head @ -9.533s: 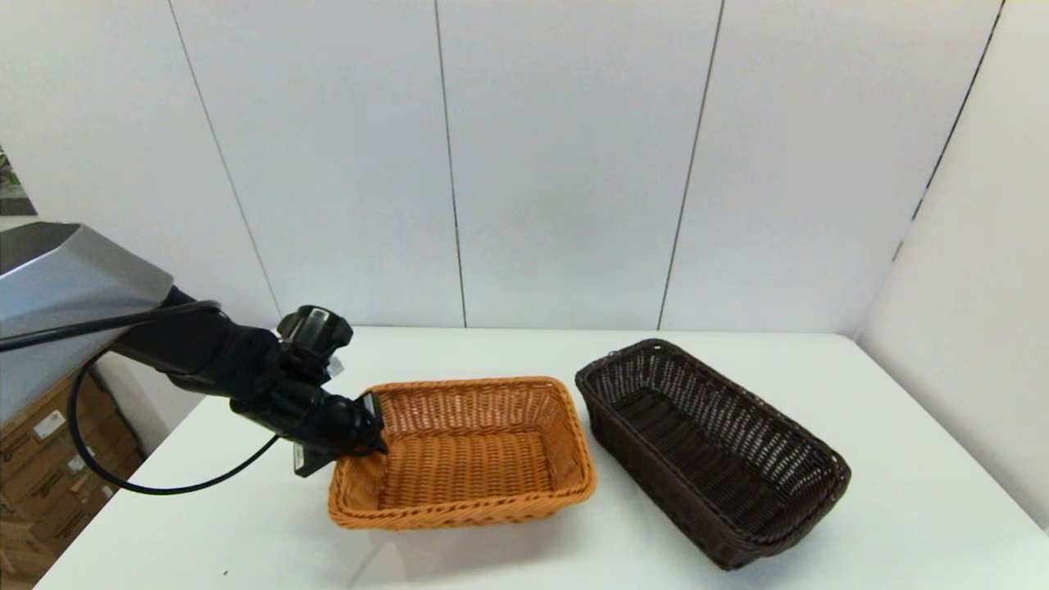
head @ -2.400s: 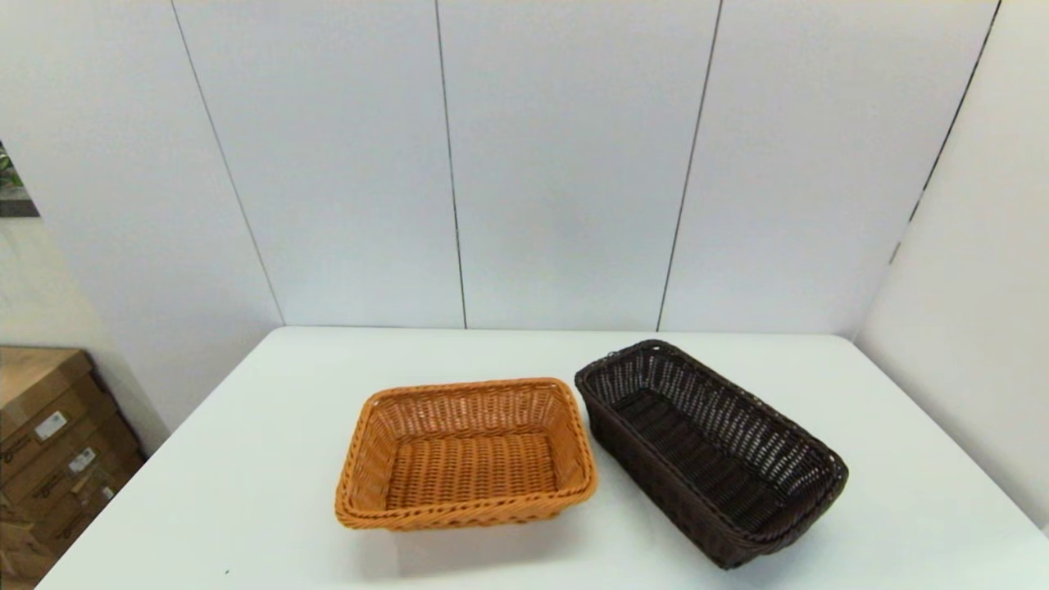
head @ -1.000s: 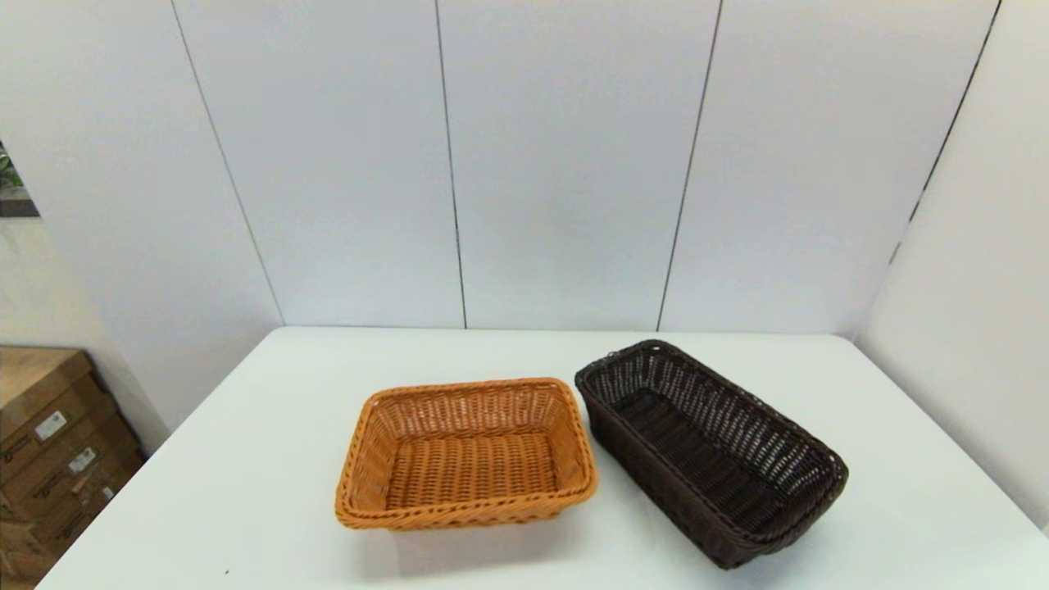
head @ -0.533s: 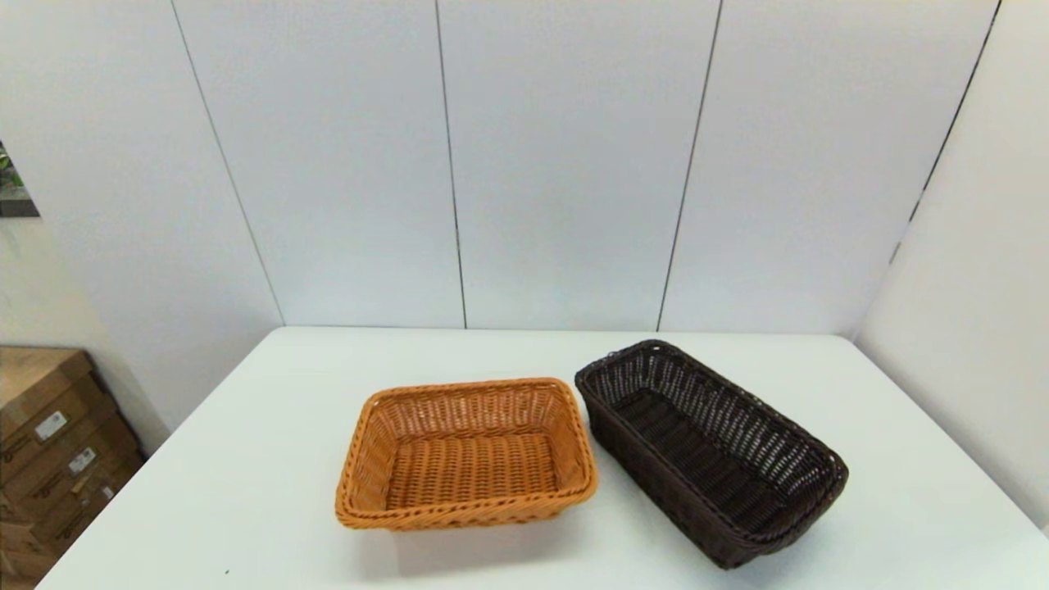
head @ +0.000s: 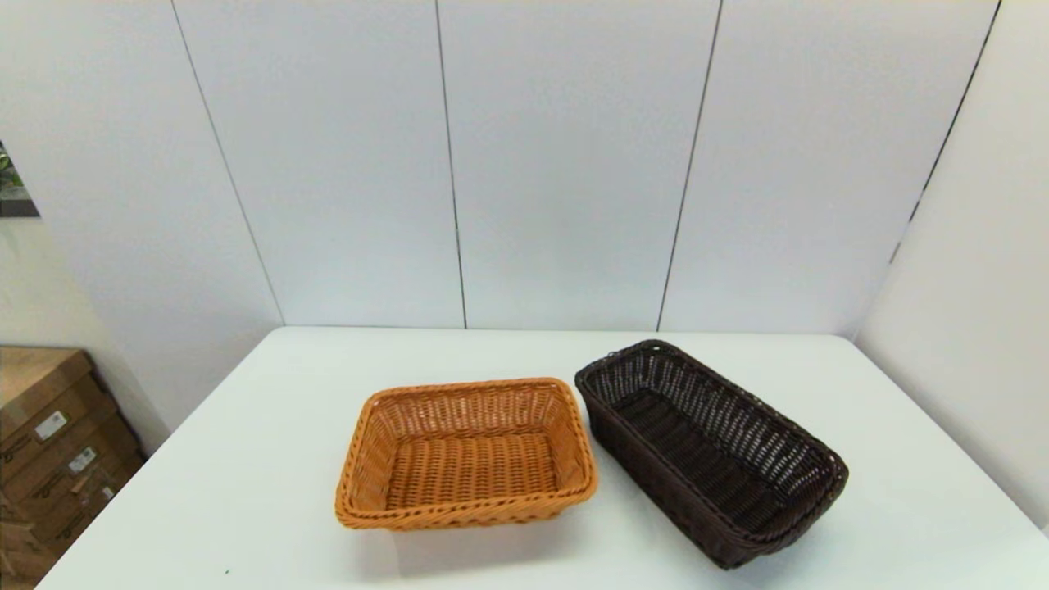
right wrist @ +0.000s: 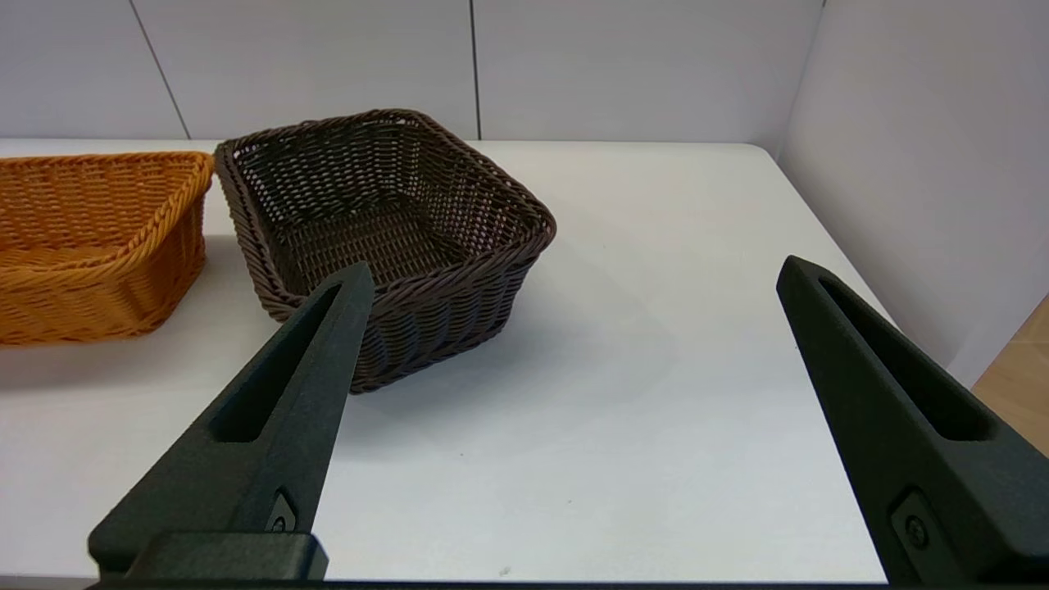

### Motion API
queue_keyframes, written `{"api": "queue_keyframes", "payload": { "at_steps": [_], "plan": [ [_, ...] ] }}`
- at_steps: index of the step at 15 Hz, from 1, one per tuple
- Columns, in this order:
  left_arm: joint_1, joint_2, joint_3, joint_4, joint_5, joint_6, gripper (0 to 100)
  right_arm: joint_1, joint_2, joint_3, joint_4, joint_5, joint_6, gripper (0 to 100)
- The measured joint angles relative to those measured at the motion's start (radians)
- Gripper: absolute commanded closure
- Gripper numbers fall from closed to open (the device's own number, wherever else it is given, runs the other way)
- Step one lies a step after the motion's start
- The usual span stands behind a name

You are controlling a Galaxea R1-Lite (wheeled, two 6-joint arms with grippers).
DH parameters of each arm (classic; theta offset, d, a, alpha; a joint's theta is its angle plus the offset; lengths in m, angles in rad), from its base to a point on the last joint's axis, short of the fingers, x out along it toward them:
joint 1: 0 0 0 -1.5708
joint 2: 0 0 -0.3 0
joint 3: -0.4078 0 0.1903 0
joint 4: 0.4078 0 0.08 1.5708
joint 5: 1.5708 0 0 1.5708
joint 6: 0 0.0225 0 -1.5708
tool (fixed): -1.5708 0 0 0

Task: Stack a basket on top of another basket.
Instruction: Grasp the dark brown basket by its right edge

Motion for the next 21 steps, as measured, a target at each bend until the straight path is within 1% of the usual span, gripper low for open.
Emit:
{"api": "queue_keyframes", "payload": {
  "at_steps": [4,8,10,12,14,15,18,19,21],
  "plan": [
    [0.0,0.0,0.0,0.0,0.0,0.0,0,0.0,0.0,0.0,-0.001,0.0,0.001,0],
    [0.0,0.0,0.0,0.0,0.0,-0.001,0,0.0,0.0,-0.002,-0.015,0.005,-0.013,0],
    [0.0,0.0,0.0,0.0,0.0,0.0,0,0.0,0.0,-0.035,-0.02,0.011,-0.011,0],
    [0.0,0.0,0.0,0.0,0.0,0.0,0,0.0,0.0,-0.085,-0.009,0.038,-0.01,0],
    [0.0,0.0,0.0,0.0,0.0,0.0,0,0.0,0.0,-0.153,0.046,0.074,-0.013,0],
    [0.0,0.0,0.0,0.0,0.0,0.0,0,0.0,0.001,-0.195,0.101,0.095,-0.013,0],
    [0.0,0.0,0.0,0.0,0.0,0.0,0,0.0,0.013,-0.291,0.25,0.18,-0.021,0],
    [0.0,0.0,0.0,0.0,0.0,-0.001,0,0.0,0.032,-0.313,0.278,0.197,-0.024,0],
    [0.0,0.0,0.0,0.0,0.0,0.0,0,0.0,0.092,-0.345,0.287,0.214,-0.026,0]
  ]
}}
